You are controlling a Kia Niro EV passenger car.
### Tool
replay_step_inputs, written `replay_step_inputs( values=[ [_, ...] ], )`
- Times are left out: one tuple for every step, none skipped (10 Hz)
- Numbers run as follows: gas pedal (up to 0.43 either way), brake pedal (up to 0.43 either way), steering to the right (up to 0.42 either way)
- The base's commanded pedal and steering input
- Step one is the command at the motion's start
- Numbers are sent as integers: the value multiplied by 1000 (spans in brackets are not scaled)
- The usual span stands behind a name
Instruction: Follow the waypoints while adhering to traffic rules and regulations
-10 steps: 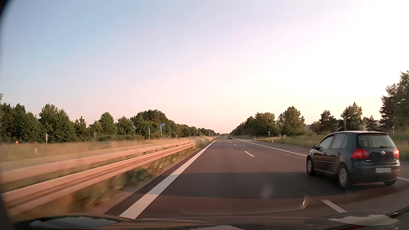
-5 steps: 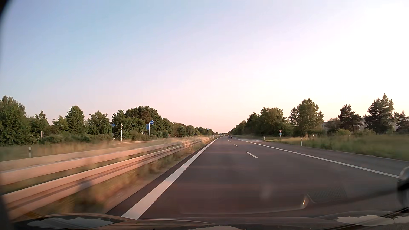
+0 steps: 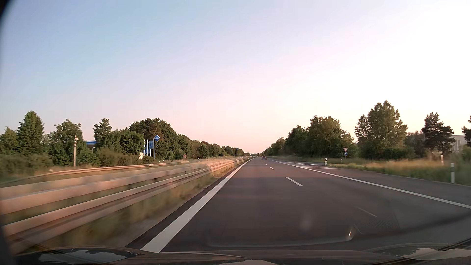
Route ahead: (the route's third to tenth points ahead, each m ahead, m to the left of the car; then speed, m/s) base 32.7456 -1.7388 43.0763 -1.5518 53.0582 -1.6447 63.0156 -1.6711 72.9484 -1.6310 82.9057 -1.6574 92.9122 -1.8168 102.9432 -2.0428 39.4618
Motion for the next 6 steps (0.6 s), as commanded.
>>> replay_step_inputs(
  values=[
    [488,18,3],
    [488,12,3],
    [488,18,3],
    [488,18,3],
    [488,18,3],
    [488,12,3]
  ],
)
